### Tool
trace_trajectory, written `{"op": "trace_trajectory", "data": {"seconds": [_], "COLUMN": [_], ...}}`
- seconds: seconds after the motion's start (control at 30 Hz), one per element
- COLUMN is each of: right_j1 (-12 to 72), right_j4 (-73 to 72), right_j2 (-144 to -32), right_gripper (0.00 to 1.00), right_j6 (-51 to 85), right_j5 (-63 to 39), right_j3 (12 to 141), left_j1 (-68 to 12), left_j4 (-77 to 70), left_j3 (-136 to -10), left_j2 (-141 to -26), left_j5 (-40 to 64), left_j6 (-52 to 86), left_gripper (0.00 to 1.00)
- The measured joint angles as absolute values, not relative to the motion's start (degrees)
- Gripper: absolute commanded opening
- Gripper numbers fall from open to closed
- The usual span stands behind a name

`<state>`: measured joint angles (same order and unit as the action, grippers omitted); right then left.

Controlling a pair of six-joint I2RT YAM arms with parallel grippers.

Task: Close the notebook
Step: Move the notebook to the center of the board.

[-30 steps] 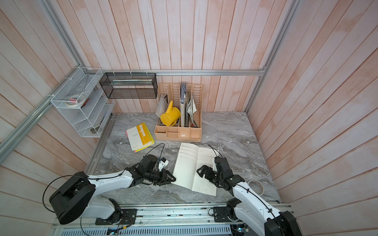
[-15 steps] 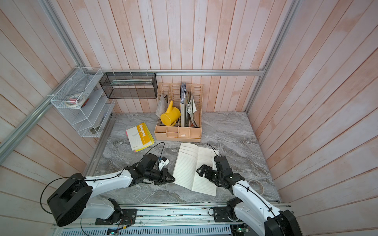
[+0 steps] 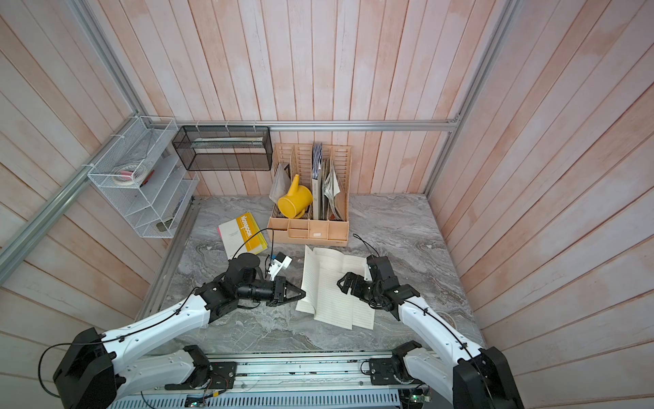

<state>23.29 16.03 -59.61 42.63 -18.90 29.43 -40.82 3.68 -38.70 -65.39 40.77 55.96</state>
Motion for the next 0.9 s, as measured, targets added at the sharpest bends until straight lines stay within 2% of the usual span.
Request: {"op": "trace_trajectory", "data": {"seconds": [0.37, 0.9], "right_j1": [25.5, 36.1], "right_j4": [8.1, -8.1], "right_j2": [-63.7, -81.3], "right_gripper": [0.98, 0.98], "right_j6": [42.3, 44.1], "right_j5": [-23.6, -31.0], "right_j3": [29.4, 37.6], "left_j1": [-28.5, -22.9], "left_j4": [20.1, 39.8], "left_j3": [-38.7, -40.7], "left_j2": [-58.9, -55.6], "left_j5": [39.0, 37.5], "left_j6": [49.4, 41.1], "left_gripper": [0.0, 0.0]}}
